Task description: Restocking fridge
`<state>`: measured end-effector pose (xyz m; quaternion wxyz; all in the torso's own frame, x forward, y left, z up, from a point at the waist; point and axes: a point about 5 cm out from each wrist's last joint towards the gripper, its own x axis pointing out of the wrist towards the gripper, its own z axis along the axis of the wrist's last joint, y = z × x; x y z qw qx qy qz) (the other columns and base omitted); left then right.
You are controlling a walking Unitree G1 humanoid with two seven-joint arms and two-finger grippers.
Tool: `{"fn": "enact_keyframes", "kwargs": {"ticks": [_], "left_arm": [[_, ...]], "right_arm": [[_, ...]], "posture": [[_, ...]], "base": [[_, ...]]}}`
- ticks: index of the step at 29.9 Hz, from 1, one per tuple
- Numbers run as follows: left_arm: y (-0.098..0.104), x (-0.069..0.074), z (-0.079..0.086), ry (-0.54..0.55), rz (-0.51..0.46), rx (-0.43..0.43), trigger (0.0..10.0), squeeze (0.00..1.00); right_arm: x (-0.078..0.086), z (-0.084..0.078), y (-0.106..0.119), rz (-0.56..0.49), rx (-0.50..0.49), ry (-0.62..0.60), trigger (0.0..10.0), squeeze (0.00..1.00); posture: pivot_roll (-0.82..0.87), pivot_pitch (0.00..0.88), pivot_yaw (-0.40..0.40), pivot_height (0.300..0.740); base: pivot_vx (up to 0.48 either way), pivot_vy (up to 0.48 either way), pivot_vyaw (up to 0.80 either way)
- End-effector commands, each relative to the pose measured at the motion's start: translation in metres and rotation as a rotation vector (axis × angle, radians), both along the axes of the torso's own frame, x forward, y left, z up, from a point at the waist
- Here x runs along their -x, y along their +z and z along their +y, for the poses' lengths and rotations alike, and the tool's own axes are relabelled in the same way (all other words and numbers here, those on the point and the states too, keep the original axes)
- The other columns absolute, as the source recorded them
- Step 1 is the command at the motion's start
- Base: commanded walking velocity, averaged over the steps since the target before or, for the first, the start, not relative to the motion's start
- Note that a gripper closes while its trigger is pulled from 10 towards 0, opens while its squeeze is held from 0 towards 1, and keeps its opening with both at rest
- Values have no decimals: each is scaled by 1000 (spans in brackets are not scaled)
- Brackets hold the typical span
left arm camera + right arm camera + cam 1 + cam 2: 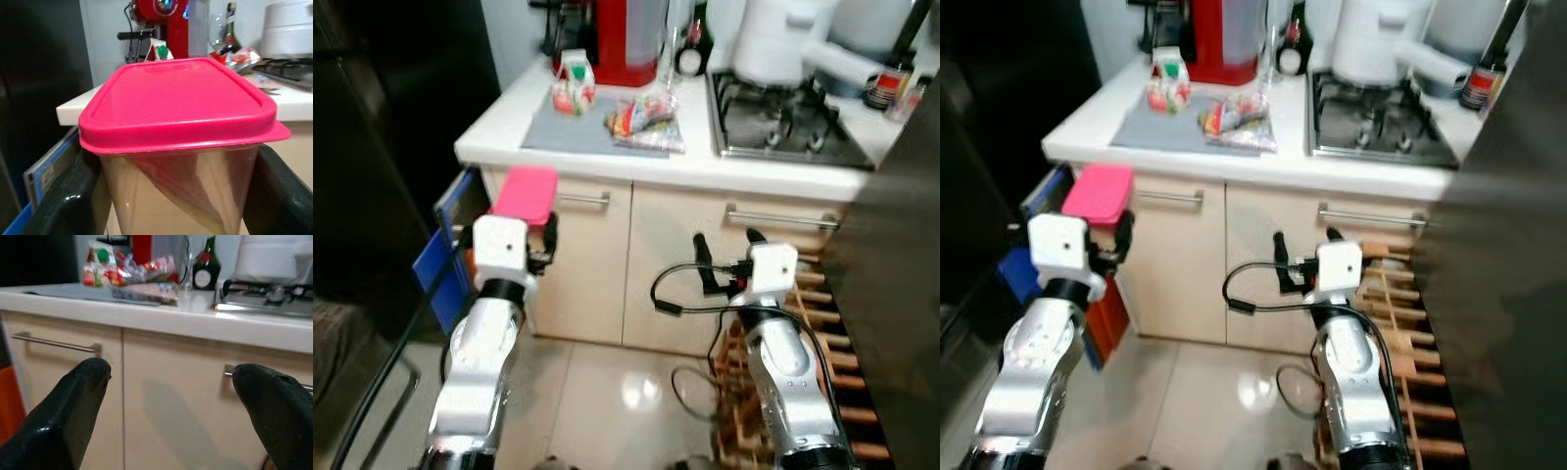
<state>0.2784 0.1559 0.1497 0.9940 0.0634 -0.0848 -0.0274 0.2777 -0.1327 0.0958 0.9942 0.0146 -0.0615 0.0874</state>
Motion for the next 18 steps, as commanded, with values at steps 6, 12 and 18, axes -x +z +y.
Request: {"fn": "enact_keyframes", "kwargs": {"ticks": [6,12,18], "left_arm": [[0,1,-2,-5,-4,5,10000,0],[-3,-1,-2,-8,4,-1,10000,0],[-6,-1,-1,-12,11,-37,10000,0]], "right_arm": [[-1,-1,2,-7,-1,-1,10000,0],[-1,-2,1,-5,3,1,10000,0],[-1,-3,0,-1,7,-1,10000,0]], "posture": [[19,0,-26,740],[18,0,-27,740],[15,0,-26,740]], "base": [[-317,0,0],[-155,0,0],[0,-136,0]]}}
